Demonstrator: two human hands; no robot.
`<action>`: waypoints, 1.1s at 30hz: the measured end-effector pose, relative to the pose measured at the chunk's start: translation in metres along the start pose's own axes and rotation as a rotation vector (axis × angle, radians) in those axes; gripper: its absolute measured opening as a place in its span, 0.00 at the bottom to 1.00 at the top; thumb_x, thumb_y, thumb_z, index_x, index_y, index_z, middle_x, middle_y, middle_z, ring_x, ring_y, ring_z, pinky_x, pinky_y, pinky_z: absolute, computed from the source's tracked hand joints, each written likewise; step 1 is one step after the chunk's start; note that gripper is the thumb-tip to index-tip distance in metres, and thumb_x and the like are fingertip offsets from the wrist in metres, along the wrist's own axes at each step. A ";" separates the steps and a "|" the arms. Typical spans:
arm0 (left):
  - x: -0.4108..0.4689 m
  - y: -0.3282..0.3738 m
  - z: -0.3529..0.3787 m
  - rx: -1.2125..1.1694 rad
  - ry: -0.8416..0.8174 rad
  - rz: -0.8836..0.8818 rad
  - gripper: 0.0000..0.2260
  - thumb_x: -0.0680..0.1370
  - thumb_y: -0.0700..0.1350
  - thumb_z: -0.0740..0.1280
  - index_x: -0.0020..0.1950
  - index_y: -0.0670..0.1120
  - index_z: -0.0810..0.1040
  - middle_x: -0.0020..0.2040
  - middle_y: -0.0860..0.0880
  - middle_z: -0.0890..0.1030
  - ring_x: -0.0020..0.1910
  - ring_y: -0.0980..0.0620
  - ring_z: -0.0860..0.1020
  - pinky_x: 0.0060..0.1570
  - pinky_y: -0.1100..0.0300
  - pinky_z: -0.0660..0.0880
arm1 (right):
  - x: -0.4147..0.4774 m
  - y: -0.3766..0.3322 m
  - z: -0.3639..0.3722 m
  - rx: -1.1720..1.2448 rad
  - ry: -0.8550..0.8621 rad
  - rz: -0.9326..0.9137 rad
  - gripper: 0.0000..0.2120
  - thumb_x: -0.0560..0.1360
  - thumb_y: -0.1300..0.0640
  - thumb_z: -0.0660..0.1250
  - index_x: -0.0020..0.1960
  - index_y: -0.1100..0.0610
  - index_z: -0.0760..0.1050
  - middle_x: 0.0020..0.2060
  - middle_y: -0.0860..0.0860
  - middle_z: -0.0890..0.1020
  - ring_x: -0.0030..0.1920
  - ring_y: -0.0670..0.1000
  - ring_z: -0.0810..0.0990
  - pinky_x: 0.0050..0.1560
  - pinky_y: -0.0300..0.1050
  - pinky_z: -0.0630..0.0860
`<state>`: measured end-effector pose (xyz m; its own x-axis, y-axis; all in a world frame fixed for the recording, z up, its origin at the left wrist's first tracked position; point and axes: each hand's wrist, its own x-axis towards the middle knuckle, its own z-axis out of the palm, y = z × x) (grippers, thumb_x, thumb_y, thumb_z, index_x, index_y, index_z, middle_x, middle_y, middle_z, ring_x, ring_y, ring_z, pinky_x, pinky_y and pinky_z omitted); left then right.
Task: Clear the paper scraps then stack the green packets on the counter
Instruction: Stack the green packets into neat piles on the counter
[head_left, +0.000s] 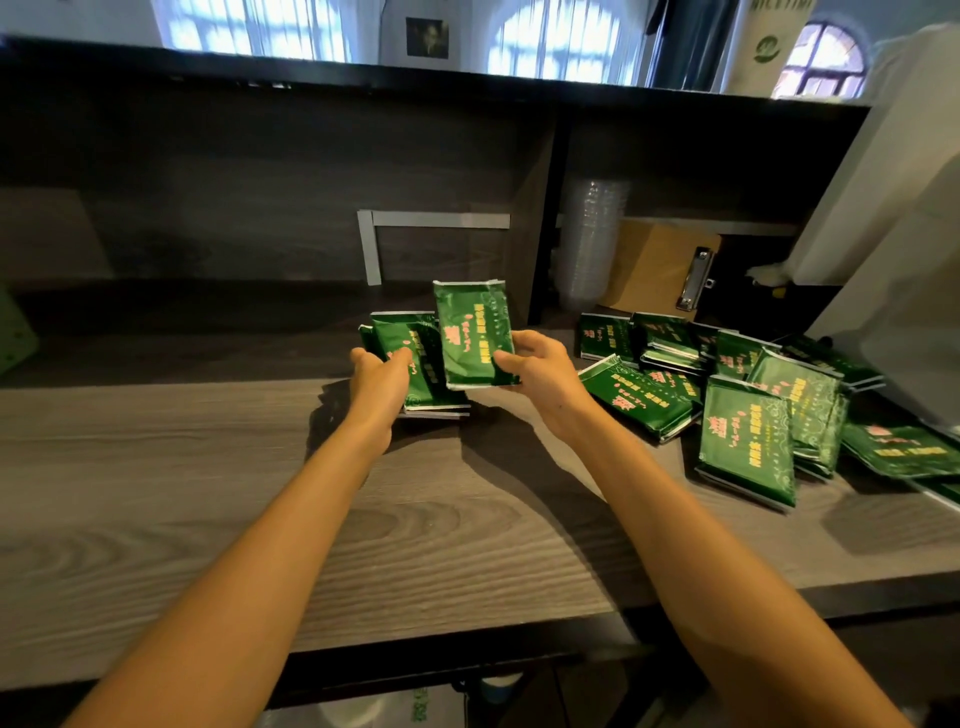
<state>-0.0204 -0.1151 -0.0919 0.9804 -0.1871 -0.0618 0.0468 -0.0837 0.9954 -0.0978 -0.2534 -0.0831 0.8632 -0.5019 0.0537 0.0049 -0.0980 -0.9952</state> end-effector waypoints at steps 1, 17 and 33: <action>0.000 0.000 0.001 0.009 -0.010 -0.005 0.21 0.81 0.46 0.57 0.71 0.41 0.57 0.70 0.42 0.66 0.65 0.45 0.69 0.62 0.50 0.67 | -0.001 0.000 0.003 -0.029 -0.015 0.003 0.13 0.78 0.66 0.62 0.62 0.65 0.72 0.49 0.53 0.78 0.44 0.47 0.78 0.38 0.35 0.74; -0.008 -0.002 0.011 -0.076 -0.131 0.027 0.24 0.78 0.53 0.62 0.66 0.41 0.60 0.61 0.44 0.73 0.55 0.50 0.76 0.52 0.54 0.74 | -0.006 0.003 0.017 -0.488 -0.050 -0.140 0.09 0.77 0.56 0.65 0.45 0.63 0.74 0.34 0.61 0.81 0.19 0.43 0.72 0.21 0.34 0.70; -0.015 0.000 0.011 -0.128 -0.191 -0.029 0.16 0.76 0.41 0.66 0.59 0.43 0.62 0.50 0.46 0.75 0.43 0.53 0.77 0.36 0.61 0.73 | 0.014 0.002 -0.060 -1.197 0.107 0.412 0.22 0.79 0.58 0.57 0.72 0.62 0.59 0.72 0.65 0.61 0.71 0.67 0.58 0.71 0.63 0.56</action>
<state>-0.0376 -0.1231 -0.0918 0.9250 -0.3688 -0.0911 0.1100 0.0306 0.9935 -0.1162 -0.3126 -0.0793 0.6475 -0.7408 -0.1789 -0.7584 -0.6032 -0.2471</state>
